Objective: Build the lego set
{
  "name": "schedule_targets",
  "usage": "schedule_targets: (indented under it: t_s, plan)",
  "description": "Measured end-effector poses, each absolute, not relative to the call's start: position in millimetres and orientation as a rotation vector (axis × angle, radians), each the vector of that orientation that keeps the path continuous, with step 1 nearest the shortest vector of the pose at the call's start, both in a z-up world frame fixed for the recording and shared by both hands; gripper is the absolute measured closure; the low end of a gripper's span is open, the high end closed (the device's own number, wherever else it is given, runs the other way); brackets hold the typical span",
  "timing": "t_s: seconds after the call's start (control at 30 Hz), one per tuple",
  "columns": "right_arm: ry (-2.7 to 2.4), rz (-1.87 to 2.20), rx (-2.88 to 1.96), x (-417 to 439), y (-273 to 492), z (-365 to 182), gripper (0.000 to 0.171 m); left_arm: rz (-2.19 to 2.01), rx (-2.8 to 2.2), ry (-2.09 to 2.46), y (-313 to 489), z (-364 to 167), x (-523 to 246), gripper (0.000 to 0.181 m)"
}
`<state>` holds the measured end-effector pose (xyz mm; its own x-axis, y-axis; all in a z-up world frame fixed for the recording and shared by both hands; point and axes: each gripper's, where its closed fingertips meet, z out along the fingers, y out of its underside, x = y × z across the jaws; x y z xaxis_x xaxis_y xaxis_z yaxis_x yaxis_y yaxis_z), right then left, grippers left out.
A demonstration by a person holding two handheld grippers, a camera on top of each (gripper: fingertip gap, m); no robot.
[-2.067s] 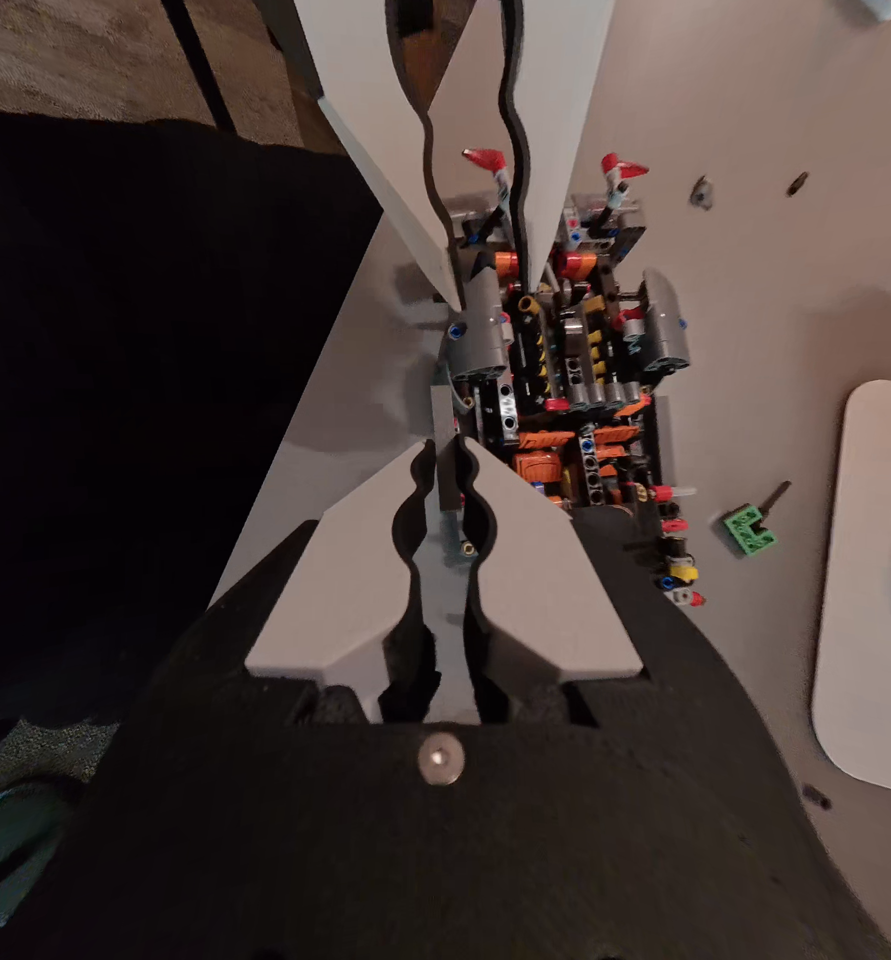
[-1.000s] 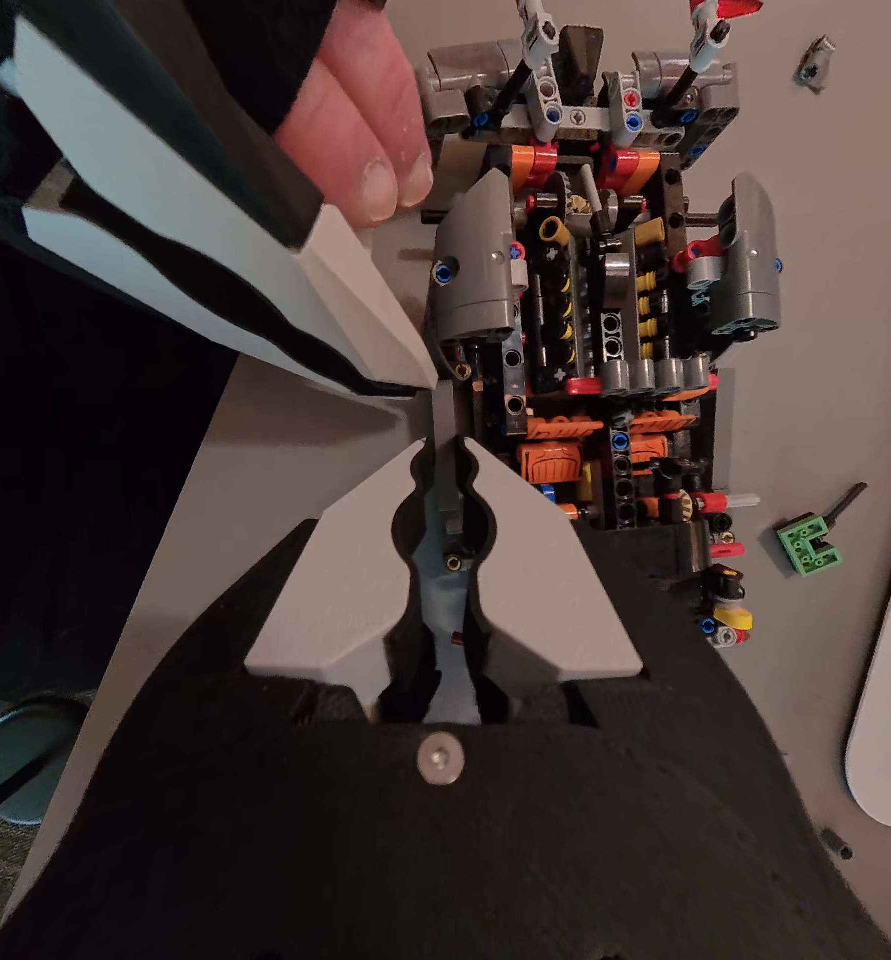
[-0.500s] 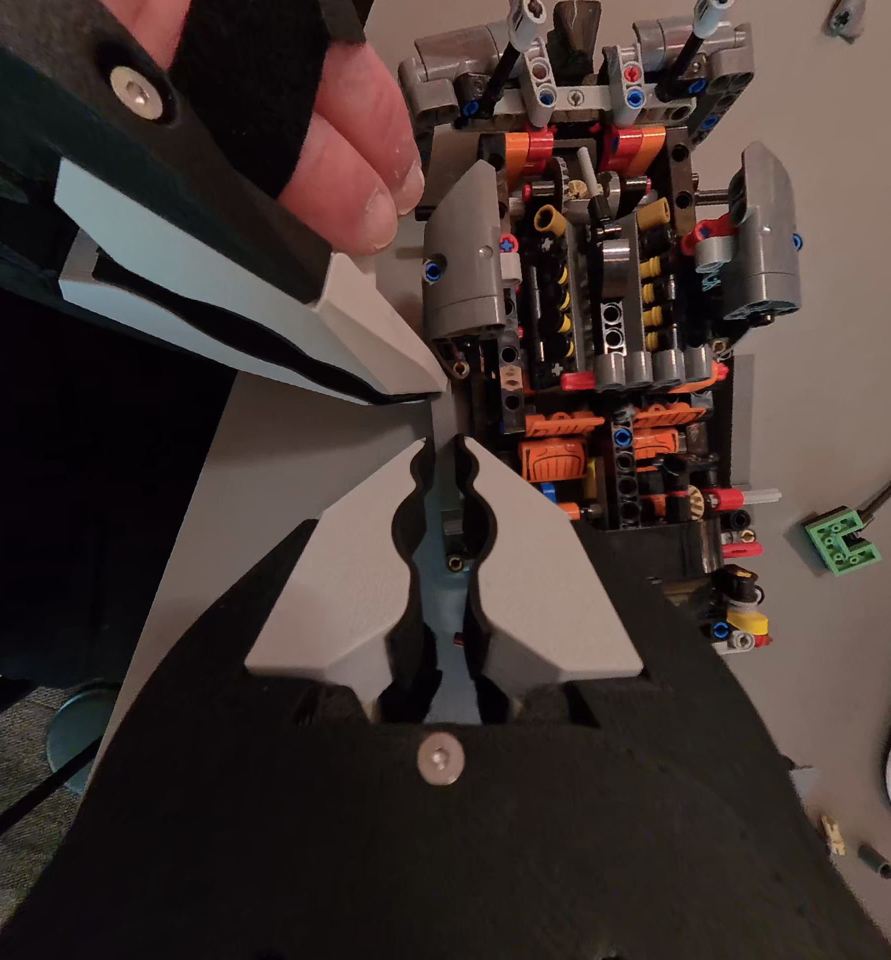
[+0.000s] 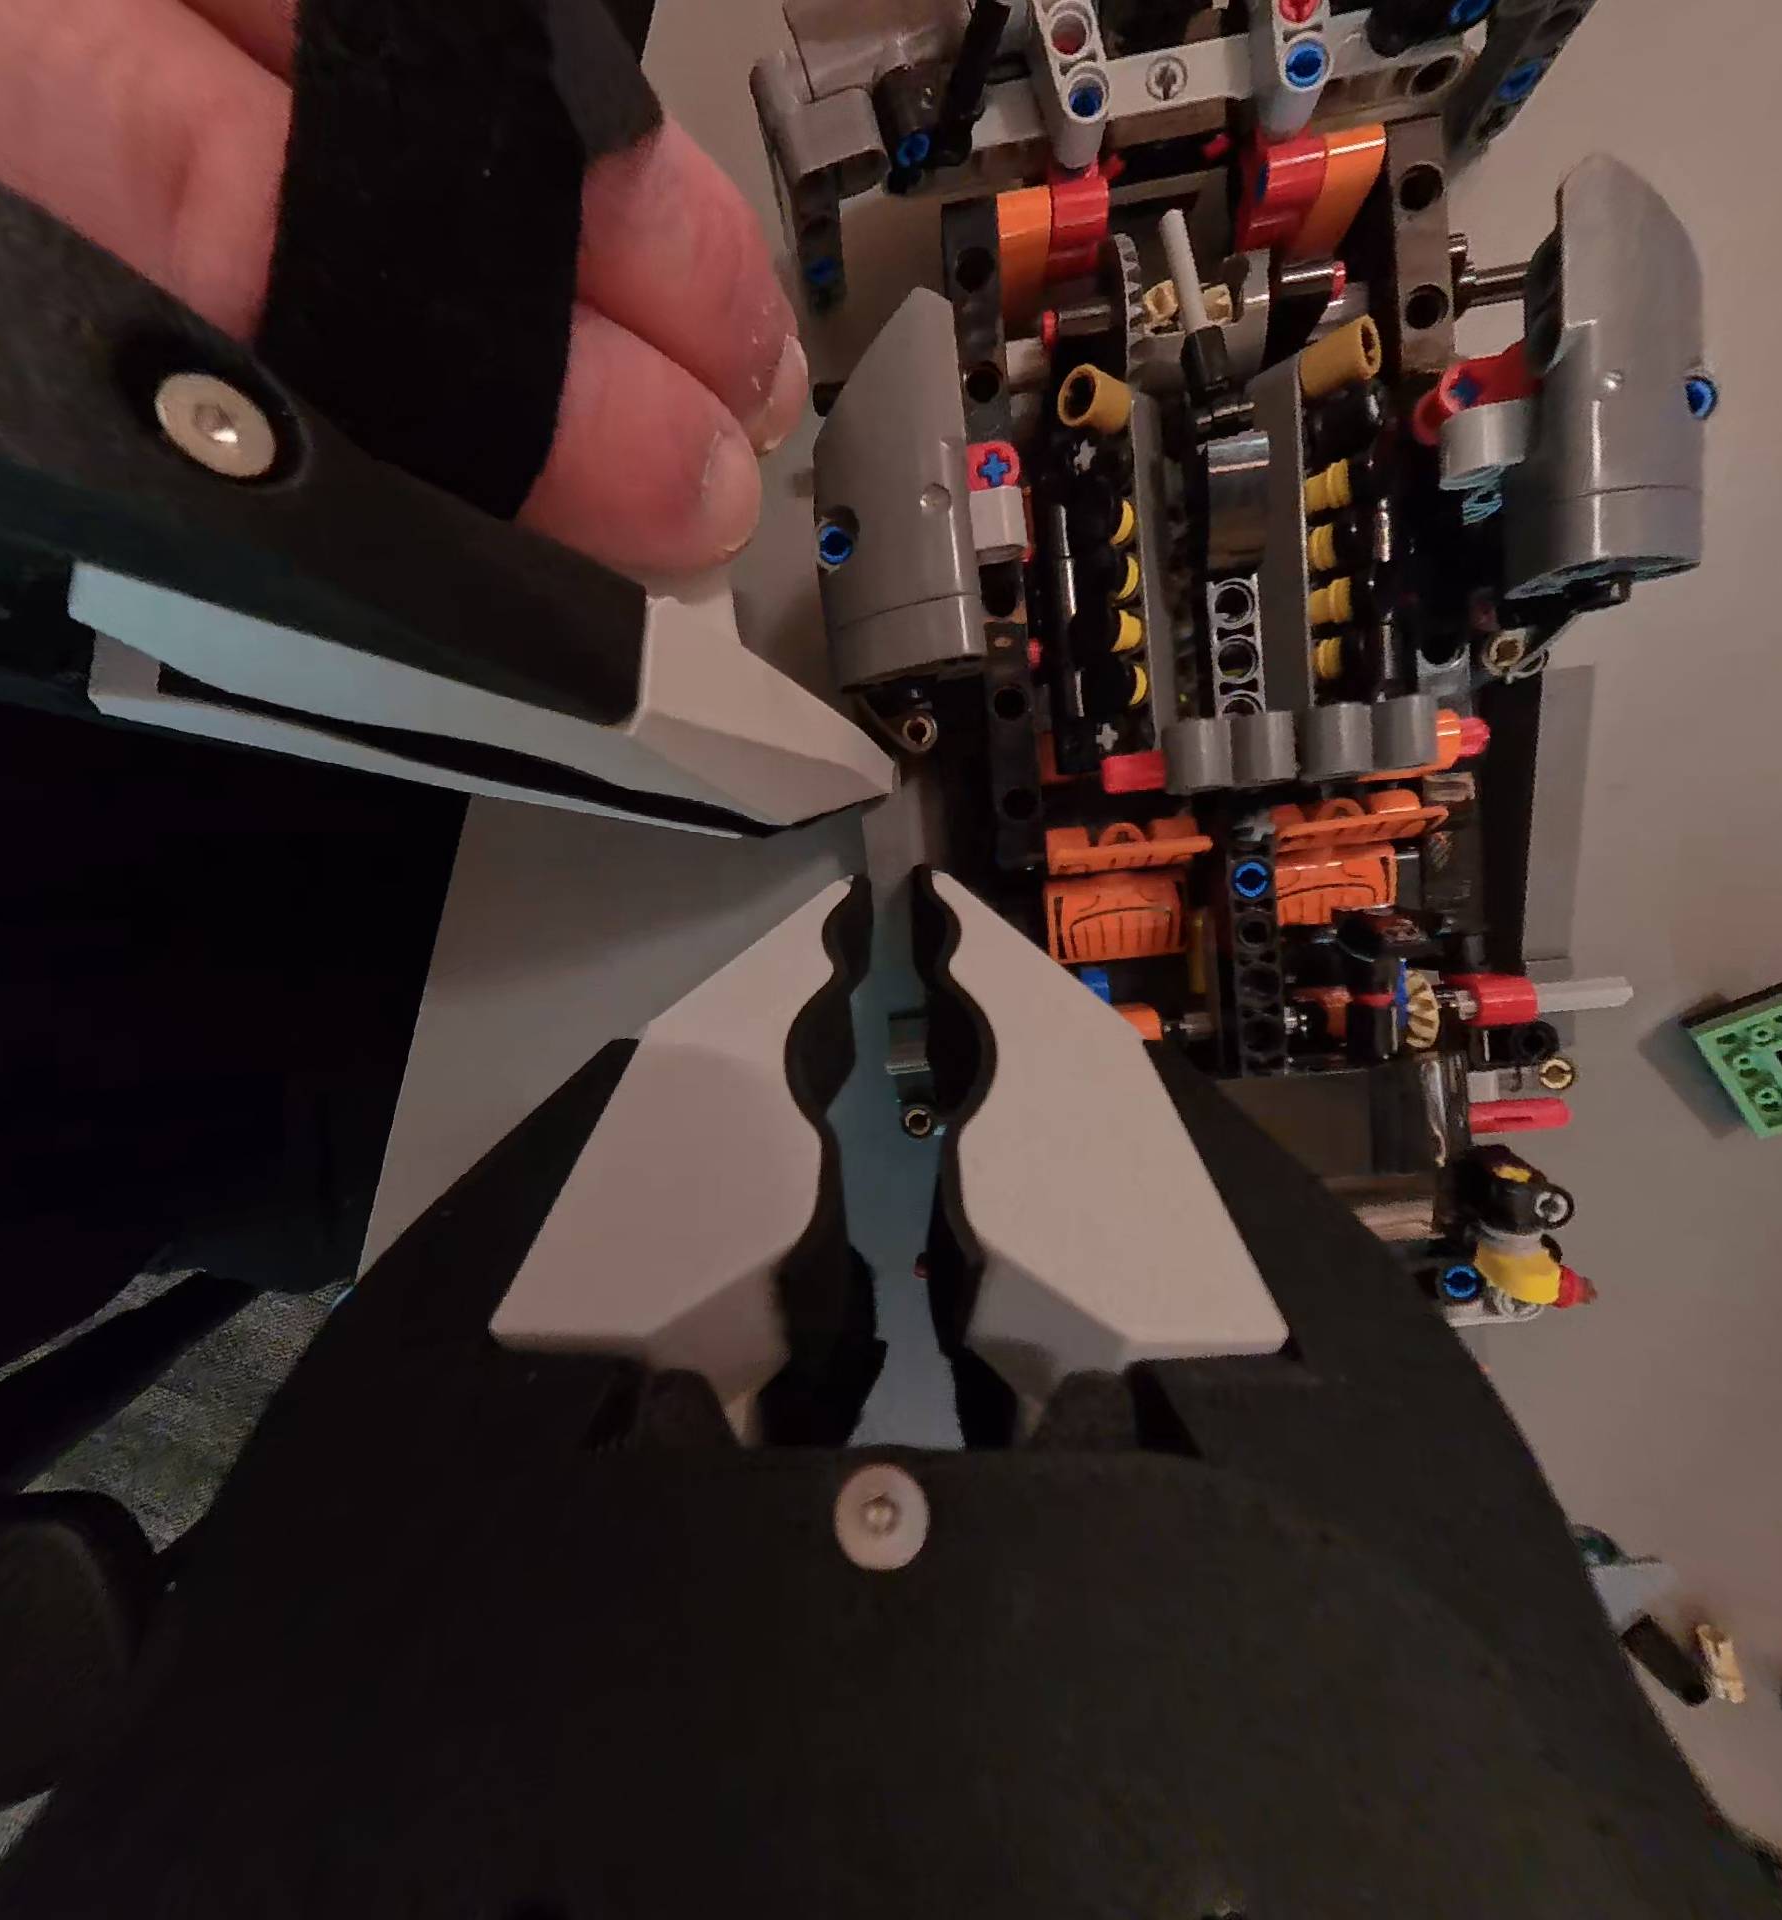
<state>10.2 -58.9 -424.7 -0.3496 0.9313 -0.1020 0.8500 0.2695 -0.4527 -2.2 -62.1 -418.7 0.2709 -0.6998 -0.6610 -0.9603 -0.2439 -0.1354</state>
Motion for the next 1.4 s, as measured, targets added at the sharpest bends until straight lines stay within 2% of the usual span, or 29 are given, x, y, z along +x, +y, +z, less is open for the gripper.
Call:
schedule_targets:
  t_s: [0.17,0.27,0.37,0.47,0.73,0.8,0.87,1.17,1.4]
  plan:
    - [-2.296,0.695,-1.708,10.1,-55.0,-421.3,0.165,0.624,-2.011,1.477,-60.0,-418.5,-2.0,0.178]
    - [-2.186,0.768,-1.641,12.3,-50.4,-396.6,0.158,0.583,-2.006,1.431,-63.7,-418.1,-1.1,0.173]
    - [-2.095,0.779,-1.626,29.0,-42.5,-377.9,0.164,0.591,-1.932,1.425,-69.8,-416.0,1.9,0.157]
    - [-2.051,0.753,-1.621,56.7,-40.3,-370.9,0.171,0.557,-1.869,1.337,-82.0,-399.1,0.1,0.16]
    - [-1.864,0.686,-1.686,113.3,-36.5,-374.5,0.16,0.494,-1.91,1.089,-105.6,-383.0,-53.0,0.161]
    - [-1.782,0.64,-1.73,124.6,-21.5,-376.2,0.149,0.572,-1.916,1.048,-106.1,-383.2,-72.1,0.161]
    - [-1.702,0.526,-1.767,136.1,1.1,-379.2,0.137,0.59,-1.947,0.989,-104.9,-388.5,-88.8,0.158]
    - [-1.599,0.538,-1.932,139.7,41.8,-406.9,0.119,0.25,-2.106,0.704,-98.1,-403.6,-96.6,0.137]
    - [-1.663,0.641,-1.875,113.4,29.0,-413.4,0.126,0.191,-2.123,0.604,-85.0,-405.2,-96.4,0.13]
